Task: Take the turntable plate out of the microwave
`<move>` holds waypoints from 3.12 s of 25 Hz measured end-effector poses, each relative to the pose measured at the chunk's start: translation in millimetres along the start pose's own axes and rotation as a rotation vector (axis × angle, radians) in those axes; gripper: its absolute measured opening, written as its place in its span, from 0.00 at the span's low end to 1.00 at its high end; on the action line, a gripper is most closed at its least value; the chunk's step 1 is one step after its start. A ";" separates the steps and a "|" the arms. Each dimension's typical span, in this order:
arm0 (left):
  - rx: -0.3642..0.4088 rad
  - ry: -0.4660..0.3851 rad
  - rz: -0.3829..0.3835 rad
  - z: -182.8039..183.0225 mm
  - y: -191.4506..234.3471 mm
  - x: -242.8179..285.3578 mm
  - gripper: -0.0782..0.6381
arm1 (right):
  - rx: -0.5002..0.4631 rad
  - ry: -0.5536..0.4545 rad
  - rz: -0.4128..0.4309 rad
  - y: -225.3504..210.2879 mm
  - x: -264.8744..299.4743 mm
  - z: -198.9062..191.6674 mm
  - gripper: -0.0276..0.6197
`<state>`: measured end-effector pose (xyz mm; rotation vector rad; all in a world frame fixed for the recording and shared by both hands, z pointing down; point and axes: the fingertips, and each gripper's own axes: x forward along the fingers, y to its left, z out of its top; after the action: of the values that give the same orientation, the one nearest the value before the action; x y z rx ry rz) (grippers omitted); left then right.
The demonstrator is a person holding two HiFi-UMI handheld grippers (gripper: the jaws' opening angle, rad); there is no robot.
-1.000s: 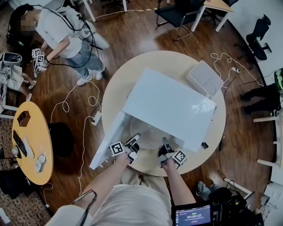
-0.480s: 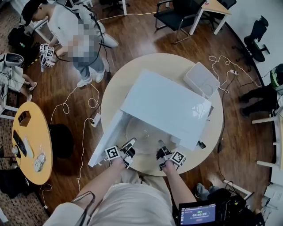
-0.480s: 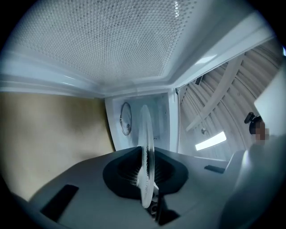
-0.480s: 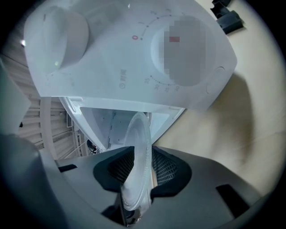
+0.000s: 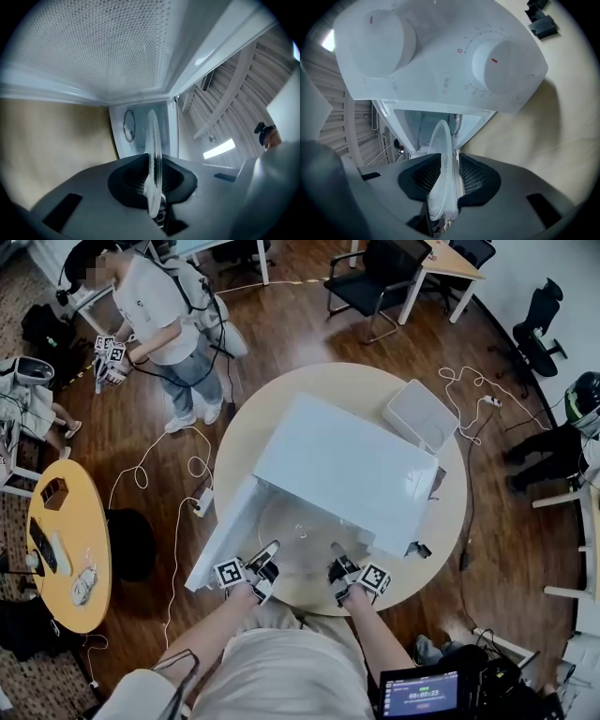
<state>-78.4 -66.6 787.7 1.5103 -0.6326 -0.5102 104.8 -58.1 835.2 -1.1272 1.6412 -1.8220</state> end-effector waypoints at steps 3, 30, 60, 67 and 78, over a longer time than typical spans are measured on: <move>0.018 0.002 -0.002 -0.8 -4.0 -1.0 0.15 | -0.002 0.005 -0.005 1.7 -2.1 -1.2 0.20; 0.021 0.066 -0.020 -26.1 -51.7 -47.0 0.15 | -0.148 0.178 0.186 56.1 -6.3 9.9 0.20; 0.005 0.219 -0.116 -57.2 -157.2 -53.9 0.15 | -0.305 0.627 0.567 185.7 -70.8 -27.4 0.20; 0.018 0.324 -0.125 -63.8 -175.1 -42.5 0.15 | -0.325 0.685 0.630 208.9 -68.0 -31.8 0.20; 0.176 0.393 -0.076 -53.3 -182.2 -29.5 0.15 | -0.232 0.665 0.534 215.6 -61.5 -22.1 0.09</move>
<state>-50.8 -9.3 606.5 1.7472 -0.3191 -0.2068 80.4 -40.2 611.9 -0.0799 2.2818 -1.7503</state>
